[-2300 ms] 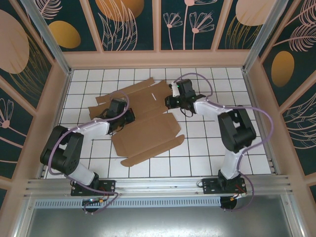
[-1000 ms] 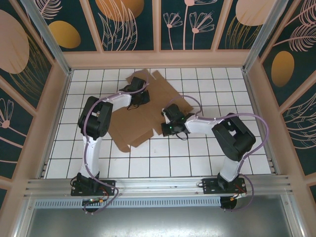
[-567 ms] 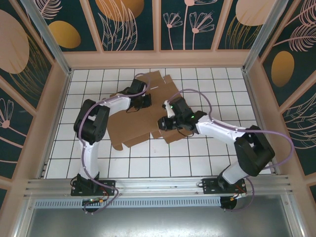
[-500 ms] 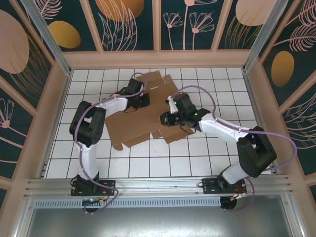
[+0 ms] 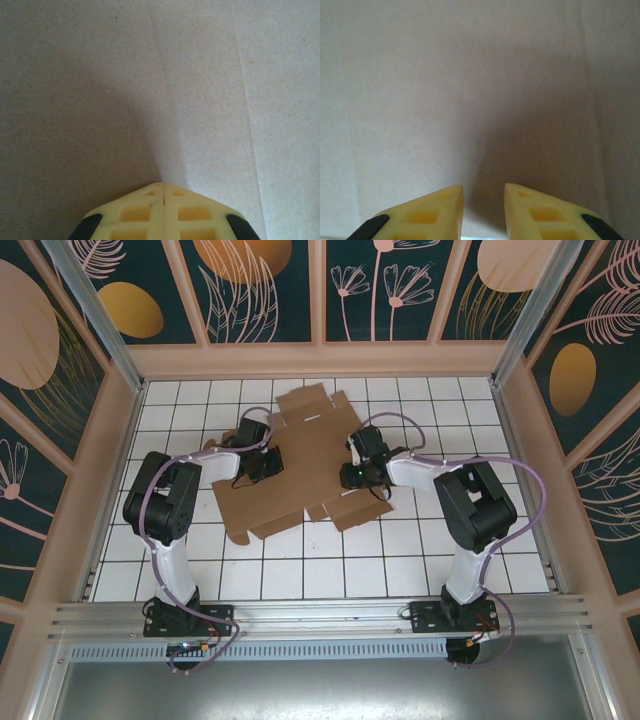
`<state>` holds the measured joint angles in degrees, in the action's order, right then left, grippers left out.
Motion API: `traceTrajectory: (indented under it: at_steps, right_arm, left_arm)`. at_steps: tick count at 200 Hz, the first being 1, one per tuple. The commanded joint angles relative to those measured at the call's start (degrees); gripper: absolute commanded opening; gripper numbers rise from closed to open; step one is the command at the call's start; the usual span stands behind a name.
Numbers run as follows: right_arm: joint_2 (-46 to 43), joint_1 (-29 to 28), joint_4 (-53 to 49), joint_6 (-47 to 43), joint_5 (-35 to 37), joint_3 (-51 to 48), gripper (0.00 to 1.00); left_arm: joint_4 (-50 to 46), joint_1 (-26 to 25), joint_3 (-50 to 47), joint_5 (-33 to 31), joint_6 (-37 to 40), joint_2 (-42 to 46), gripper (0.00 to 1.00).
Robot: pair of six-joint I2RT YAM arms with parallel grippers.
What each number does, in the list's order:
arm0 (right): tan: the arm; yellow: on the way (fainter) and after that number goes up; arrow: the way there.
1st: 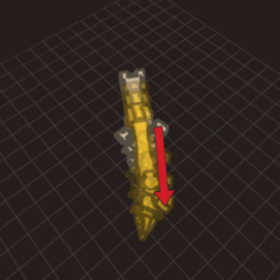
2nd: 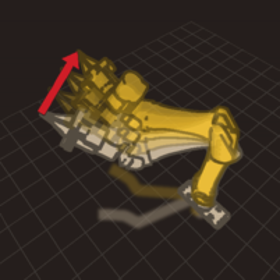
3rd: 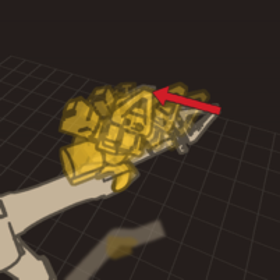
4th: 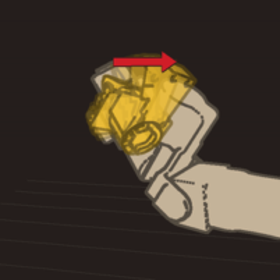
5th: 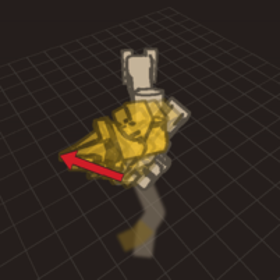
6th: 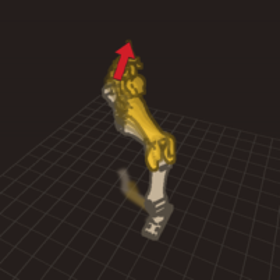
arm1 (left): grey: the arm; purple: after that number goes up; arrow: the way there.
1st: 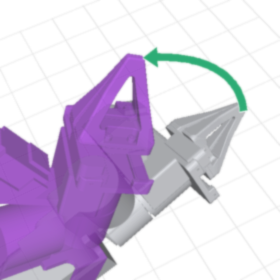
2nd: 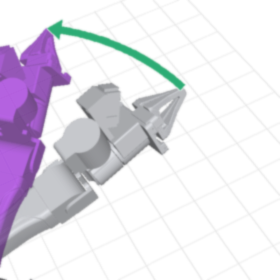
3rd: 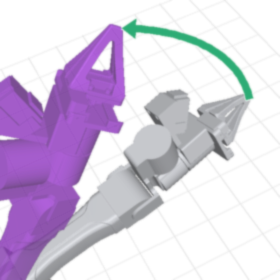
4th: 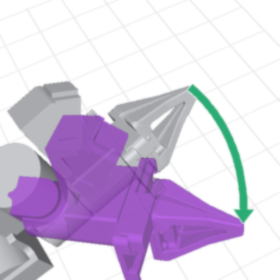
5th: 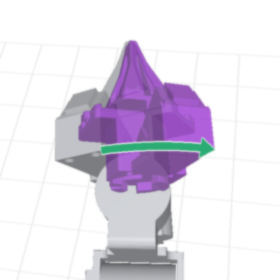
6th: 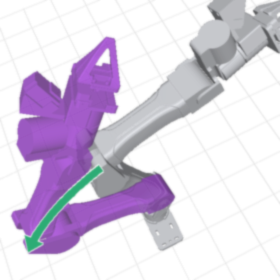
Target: Fold the paper box
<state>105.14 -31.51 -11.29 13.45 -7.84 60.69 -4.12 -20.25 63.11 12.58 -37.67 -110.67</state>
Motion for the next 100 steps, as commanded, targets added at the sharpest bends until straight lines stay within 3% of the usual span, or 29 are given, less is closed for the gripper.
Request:
traceTrajectory:
  at_steps: [1,28,40,48,51,54,75,100]
  right_arm:
    - [-3.2,-0.7,-0.2,0.8,-5.2,-4.1,0.28]
    - [-8.2,-0.1,1.2,-1.2,-16.7,-6.8,0.32]
    - [-11.1,3.9,2.8,-1.0,-20.1,-6.6,0.50]
    - [-12.3,6.2,4.5,-0.2,-22.8,-6.3,0.54]
    - [-12.5,6.9,5.1,0.1,-23.6,-6.1,0.63]
    - [-12.7,7.6,5.5,0.5,-23.9,-6.0,0.65]
    - [-10.7,11.7,4.6,-0.7,-22.8,-2.0,0.71]
    - [-5.9,15.7,1.2,-4.9,-10.8,3.4,0.75]
  left_arm:
    - [-2.0,-0.1,0.9,-1.7,0.8,-3.0,0.00]
    - [-4.1,-0.1,2.5,-0.4,3.1,-5.1,0.00]
    - [-4.5,-0.2,2.9,0.4,4.2,-5.4,0.00]
    - [-4.5,-0.2,2.9,0.6,4.6,-5.4,0.00]
    - [-4.6,-0.1,2.9,0.7,4.7,-5.4,0.00]
    - [-4.7,-0.1,2.9,0.8,4.8,-5.4,0.00]
    - [-5.0,-0.1,2.8,0.9,5.6,-5.2,0.00]
    - [-3.6,-0.1,1.6,1.1,6.7,-4.8,0.00]
